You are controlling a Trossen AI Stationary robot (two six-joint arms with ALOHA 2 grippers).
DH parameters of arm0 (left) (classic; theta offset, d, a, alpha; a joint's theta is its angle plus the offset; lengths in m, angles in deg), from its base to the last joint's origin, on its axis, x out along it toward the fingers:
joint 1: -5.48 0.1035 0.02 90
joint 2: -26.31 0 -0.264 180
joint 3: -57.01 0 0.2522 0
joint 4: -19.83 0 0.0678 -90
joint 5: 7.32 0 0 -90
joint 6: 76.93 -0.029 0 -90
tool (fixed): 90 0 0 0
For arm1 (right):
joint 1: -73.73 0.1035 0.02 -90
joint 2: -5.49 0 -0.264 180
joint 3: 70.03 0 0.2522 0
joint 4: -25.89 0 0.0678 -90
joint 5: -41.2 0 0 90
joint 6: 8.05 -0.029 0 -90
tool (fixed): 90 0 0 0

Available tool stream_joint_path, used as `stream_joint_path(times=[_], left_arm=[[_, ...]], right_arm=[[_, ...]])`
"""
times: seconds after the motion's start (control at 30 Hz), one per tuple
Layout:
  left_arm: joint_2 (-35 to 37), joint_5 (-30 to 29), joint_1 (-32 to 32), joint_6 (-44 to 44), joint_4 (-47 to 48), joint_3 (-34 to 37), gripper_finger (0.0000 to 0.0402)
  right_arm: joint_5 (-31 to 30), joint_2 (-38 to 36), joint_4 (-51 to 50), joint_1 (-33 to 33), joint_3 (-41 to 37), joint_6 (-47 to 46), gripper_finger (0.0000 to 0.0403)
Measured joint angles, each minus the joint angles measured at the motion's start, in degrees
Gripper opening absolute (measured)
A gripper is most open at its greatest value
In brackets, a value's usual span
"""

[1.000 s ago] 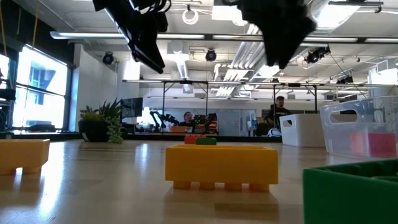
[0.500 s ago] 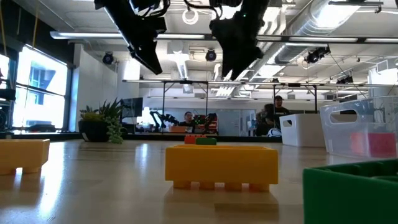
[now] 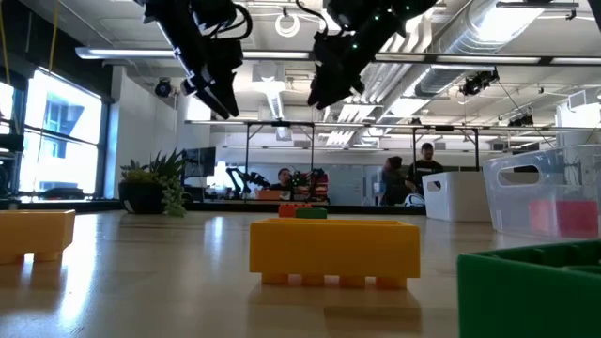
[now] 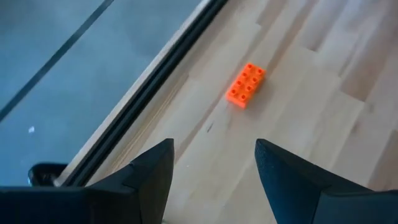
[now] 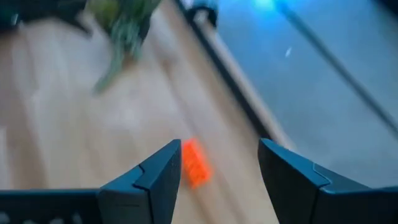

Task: Sort & place blocks by color
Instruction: Put the orange game piece into the transparent bin

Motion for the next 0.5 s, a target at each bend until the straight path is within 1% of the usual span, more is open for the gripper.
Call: stream_joint_path(times=[0.13, 0.33, 0.5], left_arm=[[0.00, 0.02, 2.09, 2.36, -0.02, 0.00, 0.0213], [0.00, 0.00, 4.63, 5.05, -0.02, 0.00, 0.0213], [0.00, 0.04, 6.08, 7.01, -0.04, 0.00, 0.0213]], right_arm=[[1.42, 0.00, 8.19, -2.99, 0.00, 3.69, 0.0199], [5.60, 0.00, 19.07, -5.97, 0.00, 7.06, 0.0199], [9.96, 0.02, 23.26, -7.42, 0.00, 9.76, 0.0199]])
